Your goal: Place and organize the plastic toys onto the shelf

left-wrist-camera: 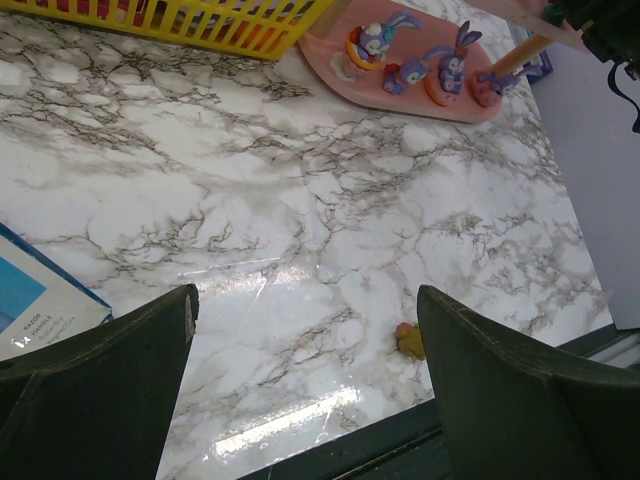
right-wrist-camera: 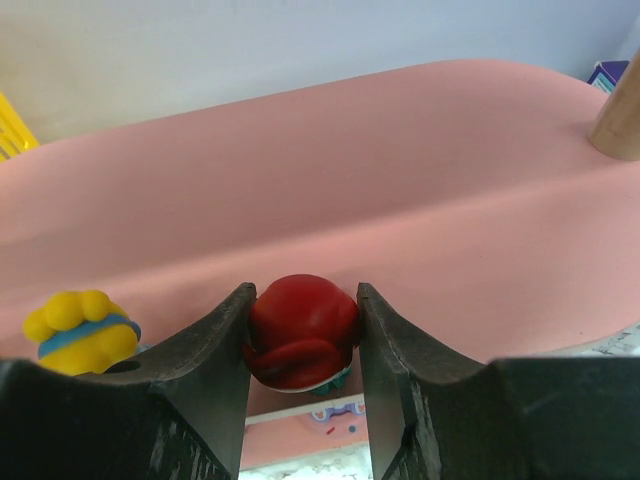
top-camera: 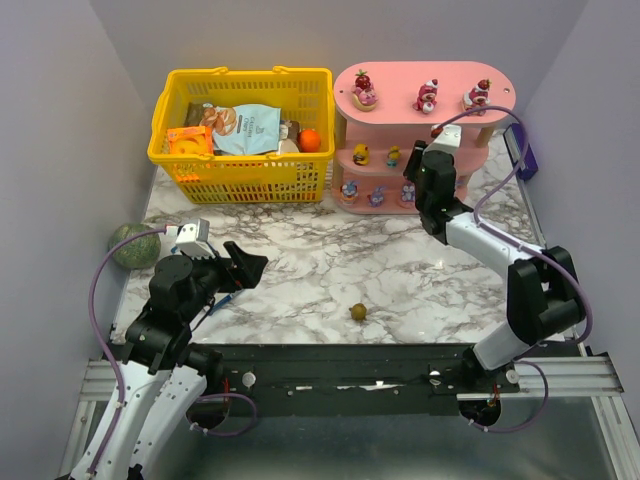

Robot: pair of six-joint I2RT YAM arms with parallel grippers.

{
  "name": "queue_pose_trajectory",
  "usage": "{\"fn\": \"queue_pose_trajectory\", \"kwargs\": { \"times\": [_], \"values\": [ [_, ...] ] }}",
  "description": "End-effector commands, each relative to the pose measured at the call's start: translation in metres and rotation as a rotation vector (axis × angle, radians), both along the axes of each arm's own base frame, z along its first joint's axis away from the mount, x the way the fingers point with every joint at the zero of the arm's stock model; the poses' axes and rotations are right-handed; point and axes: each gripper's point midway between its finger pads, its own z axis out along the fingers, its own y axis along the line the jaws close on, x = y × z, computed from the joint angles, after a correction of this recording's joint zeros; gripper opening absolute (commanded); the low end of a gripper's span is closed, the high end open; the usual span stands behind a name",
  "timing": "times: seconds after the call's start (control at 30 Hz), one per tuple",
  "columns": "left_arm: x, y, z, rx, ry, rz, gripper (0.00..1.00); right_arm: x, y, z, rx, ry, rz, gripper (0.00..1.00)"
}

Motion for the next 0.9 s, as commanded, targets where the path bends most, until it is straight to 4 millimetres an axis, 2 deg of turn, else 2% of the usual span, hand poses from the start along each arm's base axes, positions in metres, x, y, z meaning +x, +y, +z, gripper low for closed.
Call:
{"fn": "queue_pose_trajectory", "kwargs": {
  "times": [0.0,0.3,0.53,0.87],
  "values": [
    [0.002,0.005,-0.003,0.015,0.002,0.021,0.99,0.006,-0.008,-0.006,-0.005,0.005,-0.046,0.46],
    [0.002,0.005,-0.002,0.015,-0.001,0.025,0.99,0.008,-0.018,-0.013,0.004,-0.015,-0.078,0.49],
    [0.002,0.005,-0.002,0.015,0.000,0.024,0.99,0.011,-0.018,-0.018,0.017,-0.015,-0.069,0.50],
    [0.002,0.005,-0.003,0.016,0.002,0.025,0.99,0.013,-0.019,-0.014,0.021,-0.021,-0.072,0.57]
  ]
}}
